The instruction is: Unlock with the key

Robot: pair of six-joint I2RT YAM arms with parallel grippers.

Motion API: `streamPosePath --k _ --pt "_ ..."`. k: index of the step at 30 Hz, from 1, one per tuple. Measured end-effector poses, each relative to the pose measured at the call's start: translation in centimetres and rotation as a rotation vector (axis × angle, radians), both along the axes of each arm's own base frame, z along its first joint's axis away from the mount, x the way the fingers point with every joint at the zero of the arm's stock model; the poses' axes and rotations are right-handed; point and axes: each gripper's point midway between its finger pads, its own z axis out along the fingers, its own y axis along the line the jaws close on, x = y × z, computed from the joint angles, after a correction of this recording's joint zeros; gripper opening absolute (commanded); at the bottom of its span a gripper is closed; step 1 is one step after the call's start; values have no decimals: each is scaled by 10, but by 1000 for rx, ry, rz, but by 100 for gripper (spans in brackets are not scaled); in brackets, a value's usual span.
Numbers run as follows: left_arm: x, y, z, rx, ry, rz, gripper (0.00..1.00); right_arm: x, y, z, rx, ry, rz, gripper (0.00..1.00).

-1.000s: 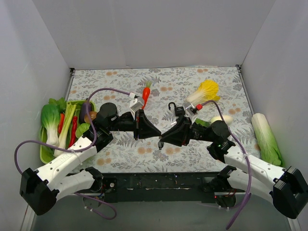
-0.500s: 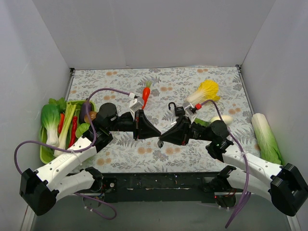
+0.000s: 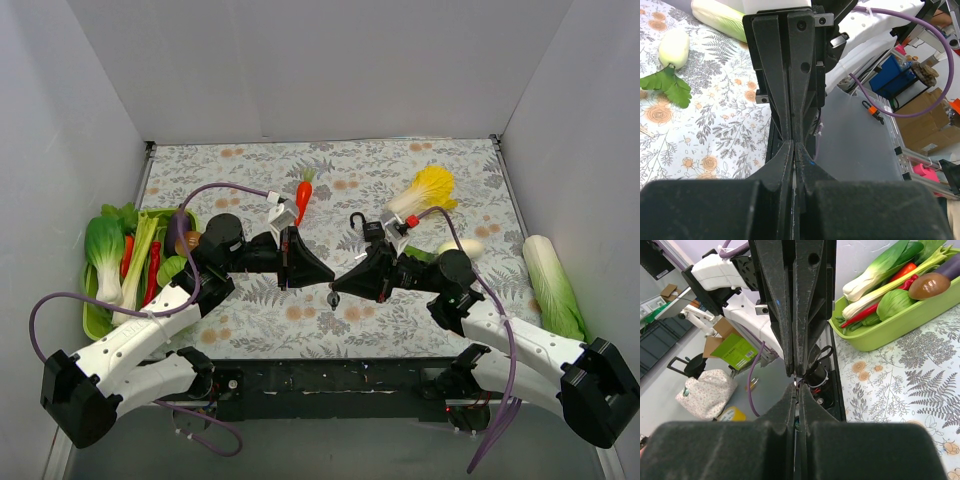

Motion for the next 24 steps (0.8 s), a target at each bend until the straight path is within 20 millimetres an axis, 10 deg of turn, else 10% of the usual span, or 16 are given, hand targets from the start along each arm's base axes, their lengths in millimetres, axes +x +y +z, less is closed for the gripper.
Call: streamPosePath --k 4,8,11,24 --pt "3 0 -2 6 5 16 19 3 0 -2 -7 -2 -17 1" --pt "12 0 -3 11 -7 65 77 6 0 -9 -34 12 -37 1" --pt "22 0 -5 16 -9 124 98 10 -1 -12 -50 22 -68 1" --pt "94 27 -32 68 159 556 98 67 -31 -37 -150 103 -334 1"
